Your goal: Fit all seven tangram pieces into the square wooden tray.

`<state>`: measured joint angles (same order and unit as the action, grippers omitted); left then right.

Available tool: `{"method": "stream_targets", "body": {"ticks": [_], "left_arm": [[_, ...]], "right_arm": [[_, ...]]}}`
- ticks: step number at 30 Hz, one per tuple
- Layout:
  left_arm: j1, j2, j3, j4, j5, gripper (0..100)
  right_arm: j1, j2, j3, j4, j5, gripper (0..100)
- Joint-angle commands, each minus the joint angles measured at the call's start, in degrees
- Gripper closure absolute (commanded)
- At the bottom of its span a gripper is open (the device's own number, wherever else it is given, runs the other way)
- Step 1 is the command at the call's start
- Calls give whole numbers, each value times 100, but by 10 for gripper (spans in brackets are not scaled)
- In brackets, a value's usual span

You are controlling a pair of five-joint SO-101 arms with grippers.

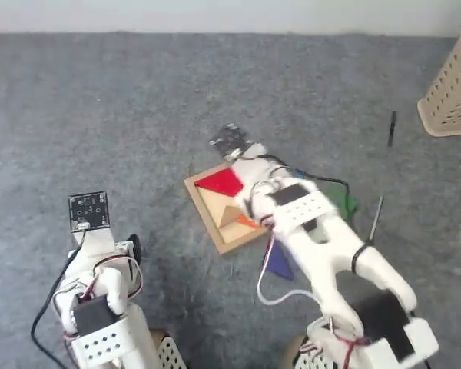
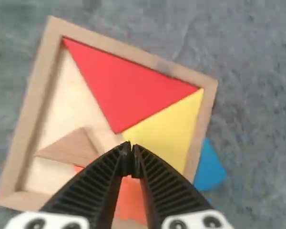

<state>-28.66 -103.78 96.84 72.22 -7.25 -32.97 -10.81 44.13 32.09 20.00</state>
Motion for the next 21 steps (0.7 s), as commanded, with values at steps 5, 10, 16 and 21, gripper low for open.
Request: {"method": "stream_targets", "body": {"ticks": [5,10,16,21], "left_arm": [[9,-62,-31,18,53,775],[9,-62,-31,18,53,775],[9,-62,-31,18,53,775],[9,-62,-31,18,53,775]], "right_arm": [[-857,-119,141,-13,-18,993],[-848,426,105,-13,-9,993],[-382,716,44,-13,-9,993],[119,716,35,4,-9,993]]}}
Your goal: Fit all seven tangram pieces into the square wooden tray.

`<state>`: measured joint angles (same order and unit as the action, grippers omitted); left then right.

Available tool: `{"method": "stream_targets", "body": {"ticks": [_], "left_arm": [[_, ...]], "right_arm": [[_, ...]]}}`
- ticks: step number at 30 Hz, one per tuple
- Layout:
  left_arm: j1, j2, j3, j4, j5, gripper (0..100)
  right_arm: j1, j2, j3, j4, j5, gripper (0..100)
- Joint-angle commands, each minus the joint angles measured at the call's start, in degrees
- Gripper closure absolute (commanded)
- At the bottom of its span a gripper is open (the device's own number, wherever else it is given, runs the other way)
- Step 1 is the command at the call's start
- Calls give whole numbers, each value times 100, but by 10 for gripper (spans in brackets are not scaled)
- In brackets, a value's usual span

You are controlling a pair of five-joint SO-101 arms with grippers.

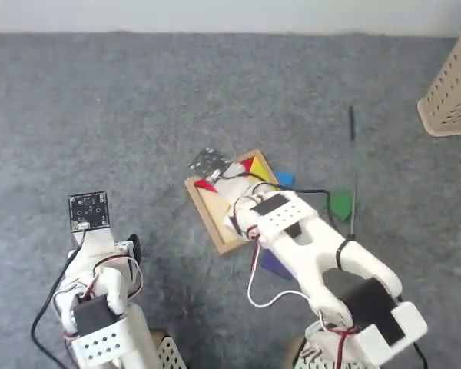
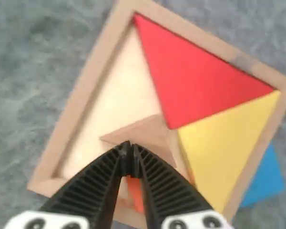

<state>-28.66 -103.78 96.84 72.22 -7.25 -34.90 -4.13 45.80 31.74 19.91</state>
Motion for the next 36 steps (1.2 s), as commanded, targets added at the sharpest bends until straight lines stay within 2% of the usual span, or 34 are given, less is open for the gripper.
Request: {"method": "stream_targets", "body": {"ticks": [1,11,20,30,36], "left_arm": [[9,-62,-31,18,53,775],[9,-62,-31,18,53,775],[9,-62,-31,18,53,775],[9,-62,-31,18,53,775],[9,-62,-31,18,53,775]], "right_arm": [[374,48,-132,40,0,993],[514,-13,-132,84,0,993],[391,-1138,88,-110,-44,993],[145,66,167,-1420,-9,993],[259,277,185,-1253,0,993]]}}
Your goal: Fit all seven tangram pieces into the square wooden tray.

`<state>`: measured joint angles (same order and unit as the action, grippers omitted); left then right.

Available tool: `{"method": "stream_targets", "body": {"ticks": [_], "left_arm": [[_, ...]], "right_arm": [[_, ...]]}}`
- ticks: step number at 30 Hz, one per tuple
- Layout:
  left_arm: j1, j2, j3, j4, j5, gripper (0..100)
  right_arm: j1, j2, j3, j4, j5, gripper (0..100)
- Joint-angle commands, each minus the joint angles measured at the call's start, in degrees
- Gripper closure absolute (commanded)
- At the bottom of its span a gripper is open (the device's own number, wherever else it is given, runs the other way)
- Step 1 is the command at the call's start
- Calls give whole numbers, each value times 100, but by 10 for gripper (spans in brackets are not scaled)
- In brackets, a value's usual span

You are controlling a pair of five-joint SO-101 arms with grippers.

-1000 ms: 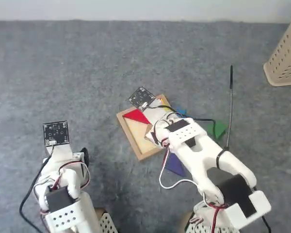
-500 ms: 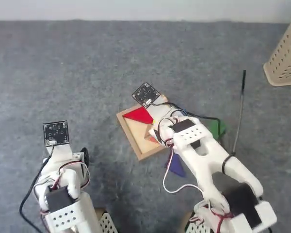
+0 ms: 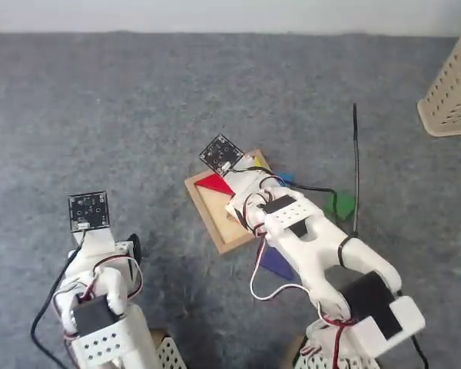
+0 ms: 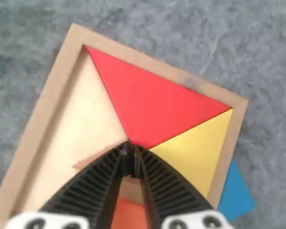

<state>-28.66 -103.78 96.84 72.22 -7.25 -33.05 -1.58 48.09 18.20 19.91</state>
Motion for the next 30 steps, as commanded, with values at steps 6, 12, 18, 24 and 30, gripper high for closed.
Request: {"method": "stream_targets", "body": {"ticks": [6,12,18,24,30], "left_arm": [[9,-62,-31,18,53,775],[9,-62,-31,18,53,775],[9,-62,-31,18,53,775],[9,-62,-31,18,53,775],[9,-62,-31,18,53,775]], "right_arm": [[374,4,-44,462,0,993],[435,-295,-44,804,0,993],[769,-470,-35,1007,0,993],[1059,-725,-44,1024,-35,993],[1121,-1692,-35,1684,-44,993]]}}
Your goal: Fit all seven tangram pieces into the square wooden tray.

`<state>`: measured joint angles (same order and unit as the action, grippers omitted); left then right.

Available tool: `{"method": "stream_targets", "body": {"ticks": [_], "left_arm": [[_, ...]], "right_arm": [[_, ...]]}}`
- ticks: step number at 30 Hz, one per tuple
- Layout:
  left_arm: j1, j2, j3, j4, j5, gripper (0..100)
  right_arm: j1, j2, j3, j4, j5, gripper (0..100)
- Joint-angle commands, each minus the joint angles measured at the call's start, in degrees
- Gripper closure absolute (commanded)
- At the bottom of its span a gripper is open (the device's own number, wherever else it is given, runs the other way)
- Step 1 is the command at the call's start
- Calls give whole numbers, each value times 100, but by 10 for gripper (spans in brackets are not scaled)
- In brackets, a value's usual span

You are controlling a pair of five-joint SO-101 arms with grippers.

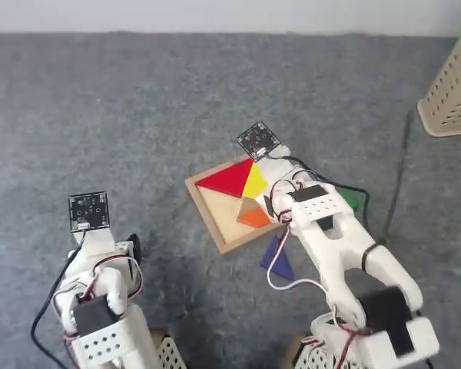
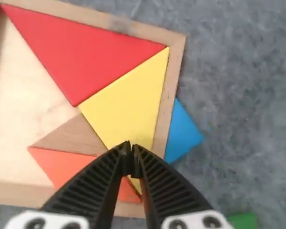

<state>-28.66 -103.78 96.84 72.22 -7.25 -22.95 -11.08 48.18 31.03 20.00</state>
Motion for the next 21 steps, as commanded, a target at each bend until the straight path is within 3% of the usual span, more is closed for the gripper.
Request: {"method": "stream_targets", "body": {"ticks": [1,5,11,16,21], "left_arm": [[9,-62,-31,18,53,775],[9,-62,-31,18,53,775],[9,-62,-31,18,53,775],[9,-62,-31,18,53,775],[9,-62,-31,18,53,775]], "right_arm": [[127,-927,-44,611,-53,993],[400,-1631,-97,1393,-9,993],[1411,-1692,-607,2677,70,959],[1815,-866,-888,3240,1222,797],[1833,-127,-1196,3310,2435,732]]}}
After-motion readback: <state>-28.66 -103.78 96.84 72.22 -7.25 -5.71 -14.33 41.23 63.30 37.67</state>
